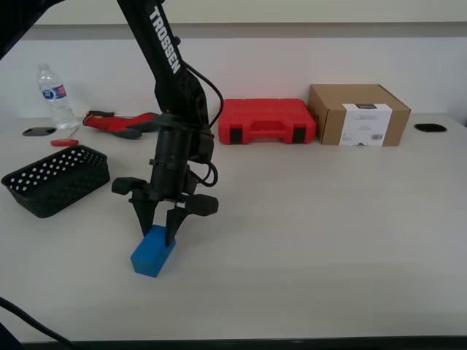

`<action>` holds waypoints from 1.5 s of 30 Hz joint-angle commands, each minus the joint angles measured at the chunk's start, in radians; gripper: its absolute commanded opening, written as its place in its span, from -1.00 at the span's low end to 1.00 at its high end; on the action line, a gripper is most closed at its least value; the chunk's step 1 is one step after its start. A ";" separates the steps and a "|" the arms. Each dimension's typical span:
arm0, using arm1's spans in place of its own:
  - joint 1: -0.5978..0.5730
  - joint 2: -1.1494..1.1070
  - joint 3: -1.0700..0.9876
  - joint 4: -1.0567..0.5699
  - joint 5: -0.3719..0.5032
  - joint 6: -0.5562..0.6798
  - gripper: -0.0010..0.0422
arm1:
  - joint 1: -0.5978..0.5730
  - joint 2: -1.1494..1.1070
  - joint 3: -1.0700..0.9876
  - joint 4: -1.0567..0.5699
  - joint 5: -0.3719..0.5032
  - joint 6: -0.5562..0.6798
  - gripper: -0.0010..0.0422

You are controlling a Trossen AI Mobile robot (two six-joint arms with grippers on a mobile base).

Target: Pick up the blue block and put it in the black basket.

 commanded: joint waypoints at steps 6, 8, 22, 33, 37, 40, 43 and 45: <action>-0.001 0.000 0.001 0.003 -0.002 0.000 -0.96 | 0.001 -0.024 0.007 -0.019 0.171 0.100 -0.97; 0.000 0.000 0.001 0.003 -0.002 0.000 -0.96 | 0.005 -0.065 0.007 -0.047 0.130 0.163 -0.96; -0.001 0.000 0.001 0.002 -0.002 0.000 -0.96 | 0.415 -0.380 0.029 0.090 -0.351 0.288 -0.96; 0.000 0.000 0.001 0.002 -0.002 0.000 -0.96 | 0.564 -0.379 0.019 0.467 -0.454 0.566 -0.96; 0.000 0.000 0.001 0.001 -0.002 0.000 -0.96 | 0.592 -0.343 0.022 0.541 -0.450 0.631 -0.96; 0.000 0.000 0.001 0.004 -0.002 0.000 -0.96 | 0.600 -0.256 0.023 0.556 -0.457 0.649 -0.96; 0.000 0.000 0.001 0.002 -0.002 0.000 -0.96 | 0.600 -0.223 0.024 0.579 -0.453 0.654 -0.96; 0.000 0.000 0.001 0.001 -0.002 0.000 -0.96 | 0.600 -0.220 0.035 0.580 -0.426 0.665 -0.95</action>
